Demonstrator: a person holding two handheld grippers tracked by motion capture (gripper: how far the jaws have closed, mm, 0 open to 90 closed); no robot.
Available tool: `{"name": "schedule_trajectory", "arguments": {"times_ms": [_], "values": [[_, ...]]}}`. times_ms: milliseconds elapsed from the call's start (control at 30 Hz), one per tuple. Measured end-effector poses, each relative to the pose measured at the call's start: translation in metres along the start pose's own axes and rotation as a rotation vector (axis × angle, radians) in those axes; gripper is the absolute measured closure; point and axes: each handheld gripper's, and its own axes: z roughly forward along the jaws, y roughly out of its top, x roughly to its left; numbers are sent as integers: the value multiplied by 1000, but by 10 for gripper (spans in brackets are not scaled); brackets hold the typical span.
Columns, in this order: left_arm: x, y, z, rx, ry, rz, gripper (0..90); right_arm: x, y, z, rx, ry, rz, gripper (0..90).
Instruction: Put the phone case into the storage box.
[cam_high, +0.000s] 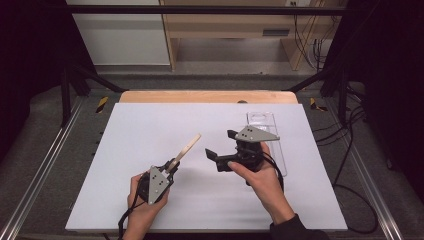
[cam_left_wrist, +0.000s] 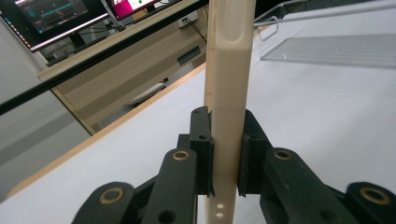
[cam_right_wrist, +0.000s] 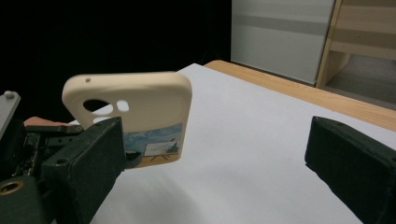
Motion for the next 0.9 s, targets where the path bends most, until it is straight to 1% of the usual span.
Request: {"name": "schedule_trajectory", "arguments": {"times_ms": [100, 200, 267, 300, 333, 433, 500, 533, 633, 733, 800, 833, 900], "values": [[1, 0, 0, -5, -10, -40, 796, 7, -6, 5, -10, 21, -13, 44], [3, -1, -1, -4, -18, -80, 796, 14, -13, 10, -12, 26, -1, 43], [5, -2, -2, -9, -25, -114, 796, 17, -16, 13, -14, 38, 13, 52], [6, -2, -3, -11, -26, -126, 796, 19, -16, 15, -16, 42, 13, 56], [7, -2, -3, -14, -29, -139, 796, 20, -16, 16, -23, 42, 12, 56], [8, -3, -3, -18, -35, -167, 796, 24, -17, 17, -36, 20, 10, 47], [8, -3, -4, -21, -29, -176, 796, 25, -18, 18, -39, 21, 33, 38], [9, -3, -4, -25, -28, -184, 796, 26, -19, 18, -57, 31, 68, 39], [11, -3, -5, -34, -33, -214, 796, 28, -21, 19, -65, 27, 74, 40], [12, -4, -6, -37, -44, -234, 796, 32, -22, 21, -50, 10, 45, 37], [12, -4, -5, -39, -50, -248, 796, 34, -23, 23, -36, 12, 32, 34], [12, -4, -5, -42, -56, -257, 796, 35, -23, 24, -34, 7, 27, 34], [11, -4, -5, -43, -61, -262, 796, 34, -23, 25, -37, 5, 27, 34]]}}
